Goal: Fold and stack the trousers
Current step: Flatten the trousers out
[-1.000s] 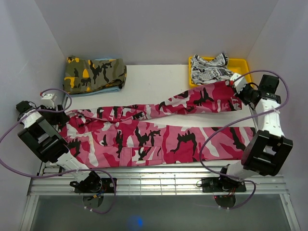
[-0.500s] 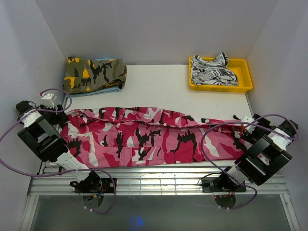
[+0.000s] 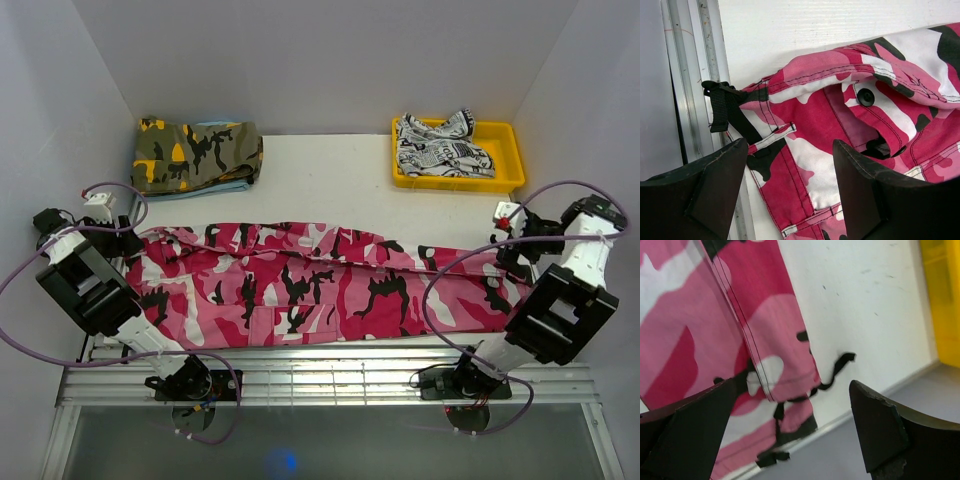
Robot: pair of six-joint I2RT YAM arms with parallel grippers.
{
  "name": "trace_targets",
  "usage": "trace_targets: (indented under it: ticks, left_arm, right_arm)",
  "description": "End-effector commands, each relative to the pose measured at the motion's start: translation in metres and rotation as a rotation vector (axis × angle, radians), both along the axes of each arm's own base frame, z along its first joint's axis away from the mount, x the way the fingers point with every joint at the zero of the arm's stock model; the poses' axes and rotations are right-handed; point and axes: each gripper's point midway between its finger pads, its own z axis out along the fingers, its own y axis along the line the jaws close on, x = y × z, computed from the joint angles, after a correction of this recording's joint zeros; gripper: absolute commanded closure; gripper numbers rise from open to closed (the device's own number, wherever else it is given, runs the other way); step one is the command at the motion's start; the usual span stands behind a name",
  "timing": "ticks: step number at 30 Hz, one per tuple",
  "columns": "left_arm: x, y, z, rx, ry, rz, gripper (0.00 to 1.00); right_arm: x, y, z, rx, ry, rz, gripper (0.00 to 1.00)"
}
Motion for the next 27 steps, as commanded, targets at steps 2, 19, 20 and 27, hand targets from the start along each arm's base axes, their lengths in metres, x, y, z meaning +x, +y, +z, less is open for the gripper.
trace_targets:
  ticks: [2, 19, 20, 27]
  left_arm:
    - [0.009, 0.001, 0.013, -0.001, -0.052, -0.017, 0.21]
    - [0.004, -0.002, 0.005, 0.01, -0.036, -0.04, 0.2]
    - [0.004, -0.001, 0.005, 0.01, -0.034, -0.04, 0.2]
    - [0.005, -0.004, -0.002, -0.027, -0.026, -0.038, 0.21]
  right_arm:
    - [0.006, 0.033, -0.024, 0.157, 0.299, -0.116, 0.0]
    - [0.033, 0.049, -0.102, -0.174, 0.512, 0.107, 0.31]
    - [0.033, 0.048, -0.103, -0.195, 0.518, 0.11, 0.32]
    - [0.043, 0.038, -0.086, -0.268, 0.485, 0.132, 0.79]
